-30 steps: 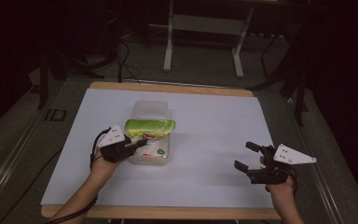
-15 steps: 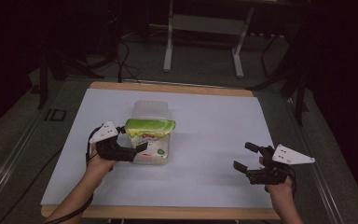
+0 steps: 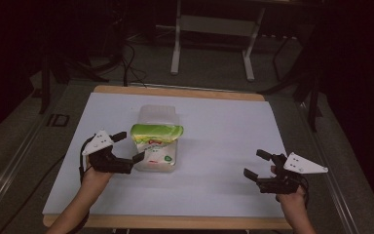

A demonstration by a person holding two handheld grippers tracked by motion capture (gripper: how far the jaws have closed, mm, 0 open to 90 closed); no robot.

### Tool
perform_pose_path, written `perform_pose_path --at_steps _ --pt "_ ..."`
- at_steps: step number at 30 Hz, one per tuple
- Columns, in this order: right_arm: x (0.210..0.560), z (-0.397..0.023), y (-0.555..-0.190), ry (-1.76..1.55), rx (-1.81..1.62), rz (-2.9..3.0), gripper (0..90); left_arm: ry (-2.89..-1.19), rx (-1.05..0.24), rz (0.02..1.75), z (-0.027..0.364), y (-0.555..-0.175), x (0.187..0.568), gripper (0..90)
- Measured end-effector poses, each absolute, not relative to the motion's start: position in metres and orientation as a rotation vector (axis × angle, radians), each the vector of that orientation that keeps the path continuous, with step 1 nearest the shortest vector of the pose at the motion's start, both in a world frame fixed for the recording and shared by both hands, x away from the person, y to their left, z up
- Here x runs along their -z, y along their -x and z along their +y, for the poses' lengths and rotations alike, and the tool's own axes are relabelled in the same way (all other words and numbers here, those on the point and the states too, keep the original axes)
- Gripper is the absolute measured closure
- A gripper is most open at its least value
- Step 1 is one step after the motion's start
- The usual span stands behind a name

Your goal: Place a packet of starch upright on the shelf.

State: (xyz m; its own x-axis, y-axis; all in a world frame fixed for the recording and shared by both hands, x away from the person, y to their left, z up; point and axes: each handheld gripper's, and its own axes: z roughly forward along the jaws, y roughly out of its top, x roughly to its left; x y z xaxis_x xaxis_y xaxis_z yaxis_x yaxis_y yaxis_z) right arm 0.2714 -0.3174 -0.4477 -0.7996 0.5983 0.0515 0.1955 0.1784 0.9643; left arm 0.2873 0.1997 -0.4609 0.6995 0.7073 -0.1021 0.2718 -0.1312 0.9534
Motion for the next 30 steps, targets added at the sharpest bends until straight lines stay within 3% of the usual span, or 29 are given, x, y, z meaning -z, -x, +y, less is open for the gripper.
perform_pose_path --at_steps 30 --pt "0.448 -0.316 -0.268 -0.730 -1.643 2.147 13.7 -1.767 -0.397 0.678 0.181 -0.221 0.481 0.9"
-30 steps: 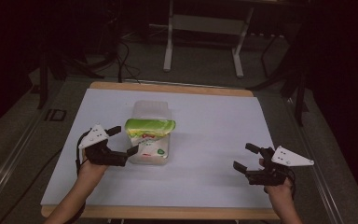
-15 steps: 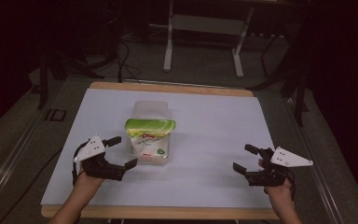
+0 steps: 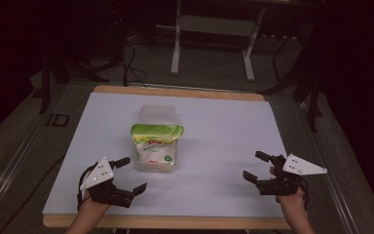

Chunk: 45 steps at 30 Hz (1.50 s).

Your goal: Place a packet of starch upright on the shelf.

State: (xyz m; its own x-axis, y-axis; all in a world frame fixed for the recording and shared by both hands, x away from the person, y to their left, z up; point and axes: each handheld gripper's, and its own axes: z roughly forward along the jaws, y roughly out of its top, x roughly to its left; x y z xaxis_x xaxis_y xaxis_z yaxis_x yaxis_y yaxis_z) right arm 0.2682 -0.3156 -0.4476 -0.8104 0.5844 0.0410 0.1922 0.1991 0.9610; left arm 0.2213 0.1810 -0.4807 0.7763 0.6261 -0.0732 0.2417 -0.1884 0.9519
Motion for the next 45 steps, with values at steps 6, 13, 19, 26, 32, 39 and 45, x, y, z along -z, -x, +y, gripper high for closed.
perform_pose_path --at_steps 6,13,19,26,32,39,45 --pt "0.448 -0.316 -0.268 -0.734 -1.646 2.148 13.7 -1.767 -0.370 0.651 0.171 -0.213 0.483 0.9" --pt "0.448 -0.315 -0.268 -0.728 -1.648 2.150 13.7 -1.792 -0.346 0.603 0.160 -0.208 0.487 0.9" --pt "0.450 -0.314 -0.267 -0.731 -1.659 2.159 13.7 -1.804 -0.306 0.568 0.153 -0.207 0.489 0.9" --pt "0.453 -0.309 -0.267 -0.716 -1.658 2.183 13.7 -1.822 -0.260 0.510 0.142 -0.209 0.486 0.9" --pt "0.453 -0.310 -0.267 -0.716 -1.662 2.182 13.7 -1.826 -0.223 0.450 0.132 -0.213 0.483 0.9" --pt "0.454 -0.309 -0.268 -0.713 -1.657 2.187 13.7 -1.840 -0.203 0.402 0.122 -0.223 0.485 1.0" --pt "0.455 -0.309 -0.268 -0.714 -1.653 2.190 13.7 -1.818 -0.195 0.396 0.118 -0.233 0.489 0.9"
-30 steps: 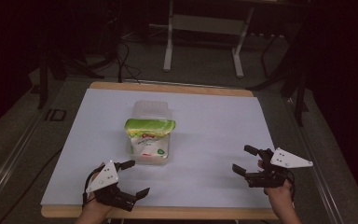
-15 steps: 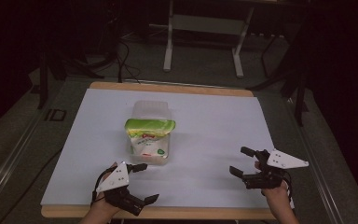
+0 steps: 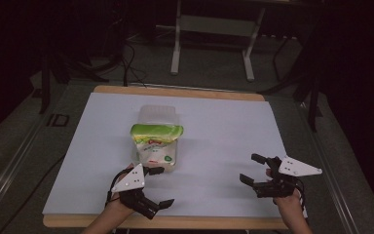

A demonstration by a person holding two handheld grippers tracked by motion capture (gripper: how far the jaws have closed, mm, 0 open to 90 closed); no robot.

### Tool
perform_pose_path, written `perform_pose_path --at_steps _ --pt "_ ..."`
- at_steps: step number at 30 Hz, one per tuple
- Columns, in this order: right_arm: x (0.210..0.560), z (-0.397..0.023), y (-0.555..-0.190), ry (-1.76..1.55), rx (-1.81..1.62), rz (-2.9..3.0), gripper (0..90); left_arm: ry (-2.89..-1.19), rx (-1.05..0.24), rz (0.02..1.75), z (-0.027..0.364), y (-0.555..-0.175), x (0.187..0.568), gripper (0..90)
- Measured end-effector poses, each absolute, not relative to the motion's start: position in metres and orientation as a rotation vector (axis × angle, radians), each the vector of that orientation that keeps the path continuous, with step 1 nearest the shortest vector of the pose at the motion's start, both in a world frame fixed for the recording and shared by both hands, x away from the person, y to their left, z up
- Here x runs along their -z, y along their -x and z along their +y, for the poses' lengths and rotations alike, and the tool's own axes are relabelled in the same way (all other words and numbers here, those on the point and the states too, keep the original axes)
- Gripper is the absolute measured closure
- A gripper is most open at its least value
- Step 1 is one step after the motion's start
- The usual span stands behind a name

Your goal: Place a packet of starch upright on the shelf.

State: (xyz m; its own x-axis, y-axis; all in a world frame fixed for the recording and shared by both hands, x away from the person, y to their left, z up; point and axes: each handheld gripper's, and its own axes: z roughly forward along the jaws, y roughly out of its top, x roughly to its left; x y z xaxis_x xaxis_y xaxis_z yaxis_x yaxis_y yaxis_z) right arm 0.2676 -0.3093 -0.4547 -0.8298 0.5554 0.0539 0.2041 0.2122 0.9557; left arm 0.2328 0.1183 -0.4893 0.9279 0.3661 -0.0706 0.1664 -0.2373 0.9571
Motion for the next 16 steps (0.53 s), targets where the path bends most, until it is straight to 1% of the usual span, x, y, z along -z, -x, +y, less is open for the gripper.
perform_pose_path --at_steps 11,16 --pt "0.460 -0.308 -0.268 -0.708 -1.620 2.200 13.7 -1.853 -0.176 0.357 0.109 -0.234 0.501 0.9" --pt "0.461 -0.306 -0.268 -0.699 -1.616 2.210 13.7 -1.863 -0.199 0.345 0.108 -0.233 0.502 1.0"
